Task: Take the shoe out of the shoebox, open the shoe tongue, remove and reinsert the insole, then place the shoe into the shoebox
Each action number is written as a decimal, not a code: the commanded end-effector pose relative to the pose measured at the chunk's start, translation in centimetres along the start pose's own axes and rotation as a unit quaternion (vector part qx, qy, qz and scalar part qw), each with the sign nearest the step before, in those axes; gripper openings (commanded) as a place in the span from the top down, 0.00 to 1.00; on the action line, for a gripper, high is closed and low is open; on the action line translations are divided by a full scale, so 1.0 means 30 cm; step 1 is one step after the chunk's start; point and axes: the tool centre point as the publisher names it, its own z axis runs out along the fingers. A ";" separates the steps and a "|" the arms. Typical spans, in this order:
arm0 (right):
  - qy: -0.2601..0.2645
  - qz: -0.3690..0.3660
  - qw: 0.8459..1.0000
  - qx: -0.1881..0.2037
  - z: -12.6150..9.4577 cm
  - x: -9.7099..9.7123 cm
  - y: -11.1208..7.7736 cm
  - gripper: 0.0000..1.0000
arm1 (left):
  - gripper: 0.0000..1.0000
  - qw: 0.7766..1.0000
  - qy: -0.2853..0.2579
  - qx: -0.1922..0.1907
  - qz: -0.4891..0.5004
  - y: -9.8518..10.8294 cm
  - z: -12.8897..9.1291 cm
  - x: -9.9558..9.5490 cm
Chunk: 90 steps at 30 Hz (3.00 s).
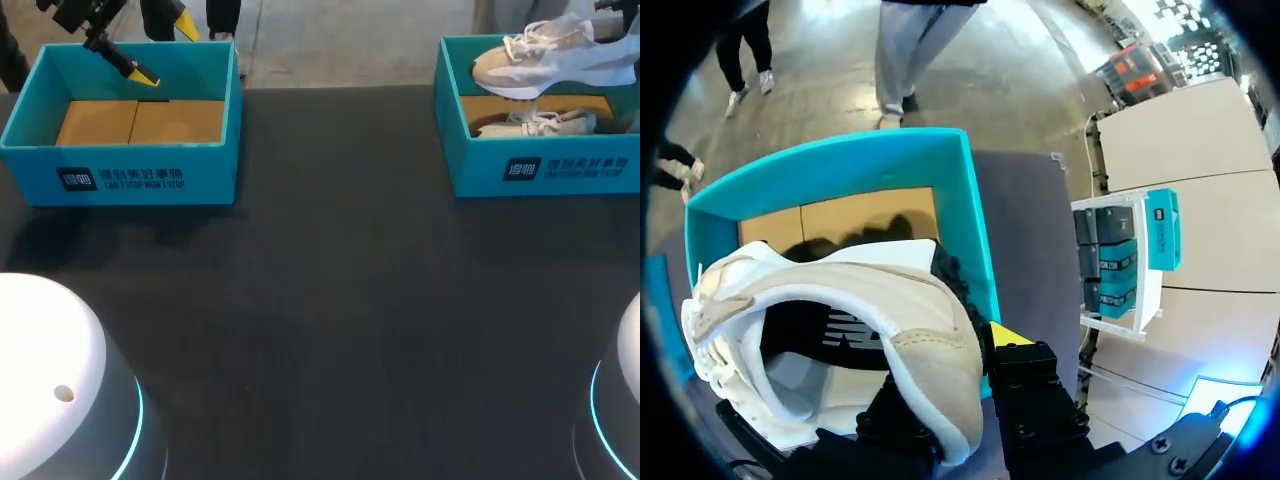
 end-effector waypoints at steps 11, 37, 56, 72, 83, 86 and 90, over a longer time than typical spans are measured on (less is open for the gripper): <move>-0.002 0.000 1.000 -0.016 -0.039 -0.014 0.061 1.00 | 0.00 1.000 0.001 -0.002 0.000 -0.004 0.000 0.001; 0.007 0.003 0.999 -0.044 -0.004 0.008 0.185 1.00 | 0.00 1.000 0.001 -0.002 0.000 -0.004 0.000 0.001; 0.022 0.006 0.999 -0.040 0.074 0.055 0.206 1.00 | 0.00 1.000 0.001 -0.002 0.000 -0.004 0.000 0.001; 0.022 0.004 0.999 -0.040 0.136 0.079 0.215 1.00 | 0.00 1.000 0.001 -0.002 0.000 -0.004 0.000 0.001; 0.024 0.005 0.999 -0.035 0.190 0.091 0.215 1.00 | 0.00 1.000 0.001 -0.002 0.000 -0.004 0.000 0.001; 0.026 0.005 0.999 -0.033 0.207 0.093 0.216 1.00 | 0.00 1.000 0.001 -0.002 0.000 -0.004 0.000 0.001; 0.027 0.006 0.999 -0.033 0.229 0.099 0.217 1.00 | 0.00 1.000 0.001 -0.002 0.000 -0.004 0.000 0.001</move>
